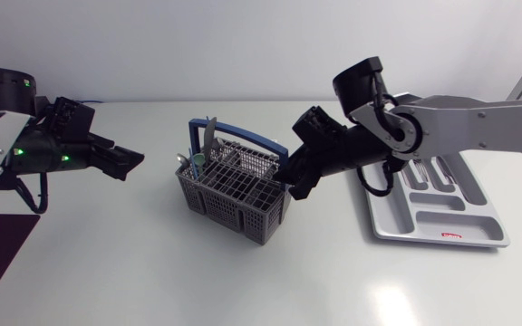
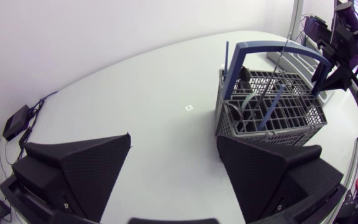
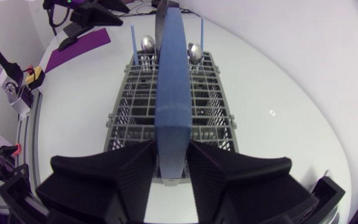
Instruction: Unload the cutlery basket into the drawer organizer.
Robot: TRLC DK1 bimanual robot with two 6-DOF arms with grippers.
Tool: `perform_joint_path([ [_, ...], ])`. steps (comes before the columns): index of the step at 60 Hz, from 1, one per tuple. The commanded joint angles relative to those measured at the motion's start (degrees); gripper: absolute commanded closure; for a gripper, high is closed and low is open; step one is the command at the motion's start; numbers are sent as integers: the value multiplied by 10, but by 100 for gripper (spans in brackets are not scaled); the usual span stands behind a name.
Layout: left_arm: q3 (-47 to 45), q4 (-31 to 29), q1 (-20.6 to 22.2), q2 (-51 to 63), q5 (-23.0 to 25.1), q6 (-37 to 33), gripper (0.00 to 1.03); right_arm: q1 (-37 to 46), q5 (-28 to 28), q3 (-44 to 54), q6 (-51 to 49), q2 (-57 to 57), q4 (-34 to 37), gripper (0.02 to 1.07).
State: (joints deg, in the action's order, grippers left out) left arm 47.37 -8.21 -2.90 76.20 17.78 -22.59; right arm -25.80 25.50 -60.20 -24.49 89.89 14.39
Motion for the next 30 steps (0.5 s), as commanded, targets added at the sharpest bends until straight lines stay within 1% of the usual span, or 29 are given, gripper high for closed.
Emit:
perform_joint_path([
  [1, 6, 6, -4, 54, 6, -11, 8, 0, 2, 24, 4, -57, -2, 25],
  [7, 33, 6, -3, 104, 11, -15, 9, -4, 1, 59, 19, -127, -4, 25],
  [10, 48, 5, -4, 128, 20, -16, 10, -3, -1, 76, 23, -158, 1, 25],
  [12, 60, 2, -5, 147, 28, -18, 12, -3, -3, 86, 26, -175, 7, 26],
  [14, 72, 1, -7, 166, 35, -18, 13, -1, -3, 94, 26, -186, 19, 33],
  [17, 85, 1, -9, 188, 44, -20, 19, 2, -3, 110, 26, -196, 24, 47],
  [20, 105, 1, -14, 216, 67, -22, 32, 10, -3, 129, 26, -198, 23, 65],
  [22, 117, 1, -18, 231, 88, -22, 44, 16, -2, 141, 24, -196, 19, 79],
  [23, 122, 1, -20, 238, 103, -21, 51, 19, -1, 147, 23, -194, 15, 87],
  [24, 127, 1, -21, 243, 112, -21, 55, 22, 2, 152, 23, -190, 12, 92],
  [25, 134, 1, -23, 252, 125, -20, 59, 23, 2, 156, 23, -188, 9, 92],
  [26, 136, 1, -23, 256, 128, -19, 60, 24, 3, 160, 23, -184, 8, 93],
  [28, 145, 1, -20, 270, 129, -19, 63, 25, 6, 165, 21, -179, 5, 100],
  [30, 150, 3, -16, 279, 129, -20, 65, 25, 6, 171, 25, -171, -3, 101],
])
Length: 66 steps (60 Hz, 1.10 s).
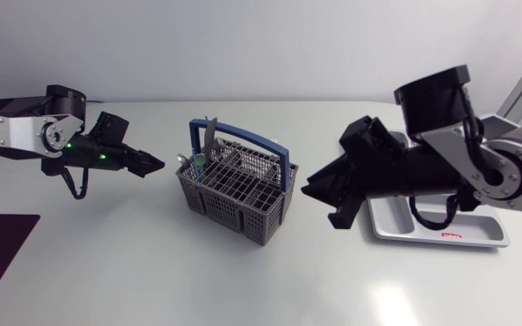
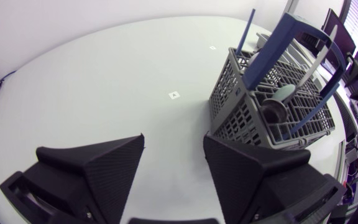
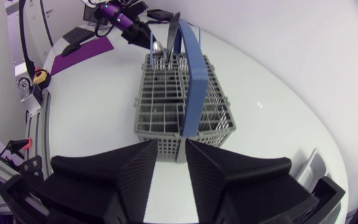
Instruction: Unload the cutlery basket into the drawer organizer.
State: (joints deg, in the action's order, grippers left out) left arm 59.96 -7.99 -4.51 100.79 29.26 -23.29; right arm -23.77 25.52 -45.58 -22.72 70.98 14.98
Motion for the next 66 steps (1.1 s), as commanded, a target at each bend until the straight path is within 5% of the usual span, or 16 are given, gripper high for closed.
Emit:
perform_joint_path([
  [1, 26, 1, 2, 37, 14, -13, 65, 4, 6, 25, 7, 21, -9, 101],
  [20, 38, 2, 77, 66, 14, -23, 67, -40, -28, 8, 29, 105, -56, 101],
  [35, -4, 0, 92, 20, 27, -26, 67, -53, -50, -39, 44, 171, -90, 101],
  [66, -138, -7, 143, -127, 34, -37, 67, 37, -40, -115, 22, 246, -100, 101],
])
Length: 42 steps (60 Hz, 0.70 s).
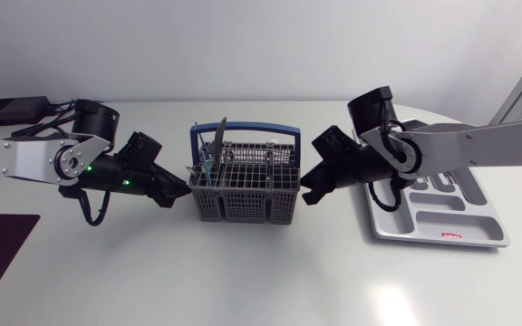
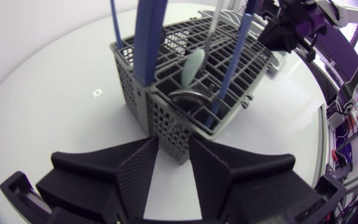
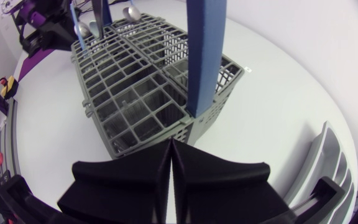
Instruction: Unload the cutlery basket into the drawer organizer.
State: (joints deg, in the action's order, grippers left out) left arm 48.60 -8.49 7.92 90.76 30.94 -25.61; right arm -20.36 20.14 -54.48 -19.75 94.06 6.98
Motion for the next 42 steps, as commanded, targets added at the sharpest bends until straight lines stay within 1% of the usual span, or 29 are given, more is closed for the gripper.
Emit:
perform_joint_path([
  [1, -25, -2, 18, -29, 18, -14, 67, 4, 15, -27, -8, 17, -20, 101],
  [5, -35, -3, 19, -40, 17, -16, 67, 6, 15, -29, -11, 20, -20, 101],
  [9, -41, -5, 10, -53, 16, -24, 67, 8, 17, -25, -14, 16, -19, 102],
  [15, -54, -18, -3, -86, -3, -71, 66, 8, 17, -3, -29, -19, -14, 100],
  [17, -60, -20, -10, -105, -14, -88, 62, 6, 15, 8, -34, -35, -13, 98],
  [19, -64, -21, -16, -125, -21, -103, 55, 5, 14, 17, -40, -50, -10, 91],
  [22, -70, -22, -25, -160, -28, -128, 46, 4, 13, 32, -51, -74, -3, 70],
  [24, -73, -22, -28, -175, -28, -137, 42, 4, 12, 39, -56, -87, 0, 58],
  [25, -76, -22, -33, -191, -28, -152, 36, 3, 12, 42, -57, -93, 2, 53],
  [30, -83, -22, -34, -244, -33, -198, 21, -6, 7, 61, -73, -121, 16, 29],
  [33, -85, -21, -29, -267, -45, -228, 17, -13, 4, 72, -86, -136, 24, 22],
  [35, -85, -20, -22, -281, -50, -246, 14, -22, 2, 78, -86, -145, 28, 20],
  [38, -83, -19, -12, -291, -61, -272, 11, -34, -5, 87, -88, -158, 30, 20],
  [42, -82, -23, 10, -298, -79, -313, 11, -52, -19, 96, -89, -169, 33, 20],
])
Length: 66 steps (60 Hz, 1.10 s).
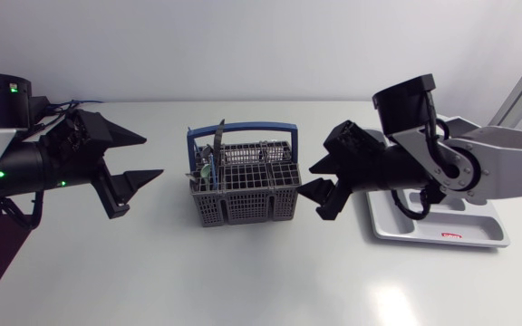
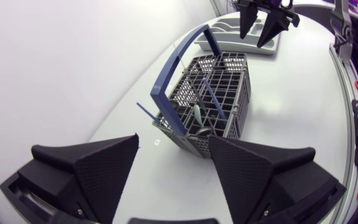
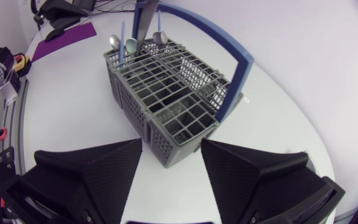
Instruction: Unload the cutlery basket into the drawer organizer.
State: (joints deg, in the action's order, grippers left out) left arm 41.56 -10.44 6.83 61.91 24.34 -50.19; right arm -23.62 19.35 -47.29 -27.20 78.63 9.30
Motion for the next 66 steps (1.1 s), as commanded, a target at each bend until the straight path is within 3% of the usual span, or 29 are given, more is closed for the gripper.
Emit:
perform_joint_path([
  [1, -11, -5, 25, -9, -17, -76, 11, -23, -12, 26, -15, -16, 10, 20],
  [16, 3, -53, 105, 18, -108, -249, 11, -101, -50, 26, -11, -32, 26, 20],
  [29, 36, -81, 116, 58, -148, -341, 11, -187, -124, 12, -15, -23, 23, 20],
  [38, 82, -93, 121, 95, -157, -361, 13, -222, -147, -8, -12, 6, 7, 20],
  [46, 111, -100, 124, 124, -157, -378, 24, -241, -160, -27, -10, 42, -11, 20],
  [53, 125, -103, 128, 143, -157, -396, 44, -253, -163, -40, -9, 71, -17, 20],
  [66, 128, -100, 131, 163, -157, -427, 68, -257, -166, -44, -10, 88, -26, 20],
])
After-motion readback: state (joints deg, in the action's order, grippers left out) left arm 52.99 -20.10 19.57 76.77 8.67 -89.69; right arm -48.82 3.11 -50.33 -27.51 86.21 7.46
